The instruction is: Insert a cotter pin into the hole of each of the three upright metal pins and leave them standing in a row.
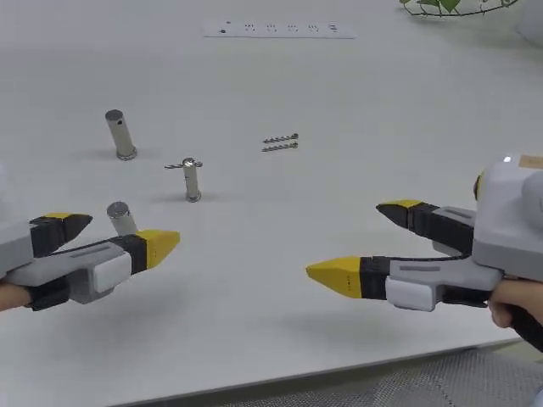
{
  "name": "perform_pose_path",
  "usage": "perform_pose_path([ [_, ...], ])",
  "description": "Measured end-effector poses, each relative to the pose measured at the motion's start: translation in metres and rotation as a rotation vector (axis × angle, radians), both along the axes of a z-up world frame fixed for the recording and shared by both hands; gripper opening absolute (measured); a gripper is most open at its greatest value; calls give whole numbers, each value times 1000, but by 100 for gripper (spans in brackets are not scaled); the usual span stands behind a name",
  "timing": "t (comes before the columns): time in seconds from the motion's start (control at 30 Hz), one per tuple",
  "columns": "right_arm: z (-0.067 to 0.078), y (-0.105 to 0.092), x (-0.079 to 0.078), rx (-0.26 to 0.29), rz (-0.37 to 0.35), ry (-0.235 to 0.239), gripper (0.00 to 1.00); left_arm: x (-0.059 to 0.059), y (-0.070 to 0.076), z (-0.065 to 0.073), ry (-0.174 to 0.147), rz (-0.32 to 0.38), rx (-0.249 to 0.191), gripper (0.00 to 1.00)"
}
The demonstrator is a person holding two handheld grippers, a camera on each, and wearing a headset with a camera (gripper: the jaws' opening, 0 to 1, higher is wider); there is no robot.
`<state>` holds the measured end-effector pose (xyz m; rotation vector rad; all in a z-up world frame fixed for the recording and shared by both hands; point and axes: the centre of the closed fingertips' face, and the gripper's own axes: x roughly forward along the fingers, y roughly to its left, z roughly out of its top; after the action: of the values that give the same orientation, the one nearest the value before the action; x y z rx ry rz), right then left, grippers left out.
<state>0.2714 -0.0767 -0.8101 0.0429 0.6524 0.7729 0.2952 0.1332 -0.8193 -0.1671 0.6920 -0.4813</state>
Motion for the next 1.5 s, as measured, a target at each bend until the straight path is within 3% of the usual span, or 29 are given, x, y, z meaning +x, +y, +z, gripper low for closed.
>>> perform_pose_path([
  [0.1,-1,0,0,0,2,3,90,-1,2,3,-14,-15,-23,78],
  [0.17,-2,1,1,-3,5,7,90,-2,2,5,-4,-2,-95,81],
  [0.27,-4,1,1,-9,11,12,90,-4,7,4,-19,-20,-73,87],
  [0.33,-4,2,1,-11,13,18,90,-9,0,9,3,-29,-159,90],
  [0.4,-4,2,1,-5,13,26,90,-9,0,14,-12,-35,-190,93],
  [0.53,-4,4,2,-7,23,29,90,-12,-3,24,-55,-68,-197,99],
  [0.7,-4,4,4,-33,55,34,90,-20,-11,28,-58,-131,-211,99],
  [0.87,-1,1,12,-90,125,29,90,-25,-14,25,-53,-164,-180,99],
  [1.03,1,-10,30,-224,256,13,90,-24,-10,22,-51,-154,-186,99],
  [1.2,6,-11,53,-260,317,4,89,-25,-5,20,-41,-149,-187,99],
  [1.5,-4,0,79,-358,466,18,88,-29,0,12,-24,-148,-156,99],
])
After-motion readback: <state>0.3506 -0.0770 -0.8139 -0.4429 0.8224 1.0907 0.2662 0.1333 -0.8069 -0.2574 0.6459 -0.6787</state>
